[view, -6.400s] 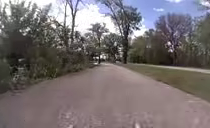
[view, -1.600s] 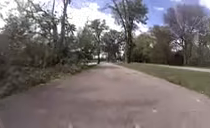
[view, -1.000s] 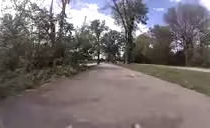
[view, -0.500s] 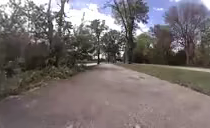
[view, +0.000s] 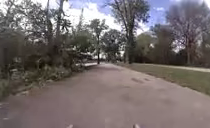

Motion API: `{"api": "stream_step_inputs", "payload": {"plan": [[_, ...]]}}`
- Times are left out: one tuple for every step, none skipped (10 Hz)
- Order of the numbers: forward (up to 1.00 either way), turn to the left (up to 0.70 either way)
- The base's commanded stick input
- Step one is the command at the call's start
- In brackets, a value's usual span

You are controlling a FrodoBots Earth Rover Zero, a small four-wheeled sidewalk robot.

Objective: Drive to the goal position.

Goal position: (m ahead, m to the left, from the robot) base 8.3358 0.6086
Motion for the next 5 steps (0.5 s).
{"api": "stream_step_inputs", "payload": {"plan": [[1.0,0.0],[1.0,0.0],[1.0,0.0],[1.0,0.0],[1.0,0.0]]}}
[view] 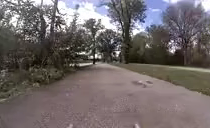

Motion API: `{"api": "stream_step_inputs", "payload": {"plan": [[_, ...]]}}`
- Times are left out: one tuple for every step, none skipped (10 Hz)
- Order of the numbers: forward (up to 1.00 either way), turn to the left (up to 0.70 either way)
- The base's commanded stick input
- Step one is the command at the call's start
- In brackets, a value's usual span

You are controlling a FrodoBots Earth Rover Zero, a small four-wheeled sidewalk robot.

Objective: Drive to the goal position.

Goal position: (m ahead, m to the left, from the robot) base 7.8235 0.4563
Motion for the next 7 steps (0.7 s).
{"api": "stream_step_inputs", "payload": {"plan": [[1.0,0.0],[1.0,0.0],[1.0,0.0],[1.0,0.0],[1.0,0.0],[1.0,0.0],[1.0,0.0]]}}
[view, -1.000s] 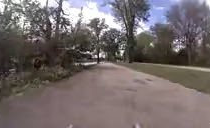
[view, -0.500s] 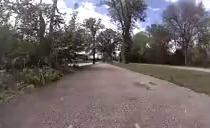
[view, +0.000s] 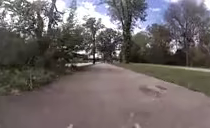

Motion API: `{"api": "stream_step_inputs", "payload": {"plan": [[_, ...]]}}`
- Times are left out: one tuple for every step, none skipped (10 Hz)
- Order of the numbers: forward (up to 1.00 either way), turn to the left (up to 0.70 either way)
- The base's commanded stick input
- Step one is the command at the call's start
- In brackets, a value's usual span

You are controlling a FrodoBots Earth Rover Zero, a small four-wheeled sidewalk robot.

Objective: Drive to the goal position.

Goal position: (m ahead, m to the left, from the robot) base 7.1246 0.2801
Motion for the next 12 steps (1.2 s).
{"api": "stream_step_inputs", "payload": {"plan": [[1.0,0.0],[1.0,0.0],[1.0,0.0],[1.0,0.0],[1.0,0.0],[1.0,0.0],[1.0,0.0],[1.0,0.0],[1.0,0.0],[1.0,0.0],[1.0,0.0],[1.0,0.0]]}}
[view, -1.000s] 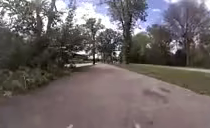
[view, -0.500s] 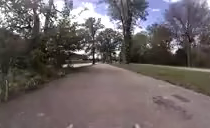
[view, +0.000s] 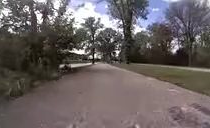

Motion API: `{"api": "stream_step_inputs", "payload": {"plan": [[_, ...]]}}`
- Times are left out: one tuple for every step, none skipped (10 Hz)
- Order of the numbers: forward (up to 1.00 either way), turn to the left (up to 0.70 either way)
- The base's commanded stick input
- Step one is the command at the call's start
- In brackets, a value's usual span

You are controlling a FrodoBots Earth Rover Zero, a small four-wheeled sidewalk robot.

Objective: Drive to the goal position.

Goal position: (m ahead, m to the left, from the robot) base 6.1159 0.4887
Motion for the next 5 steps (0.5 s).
{"api": "stream_step_inputs", "payload": {"plan": [[1.0,0.0],[1.0,0.0],[1.0,0.0],[1.0,0.0],[1.0,0.0]]}}
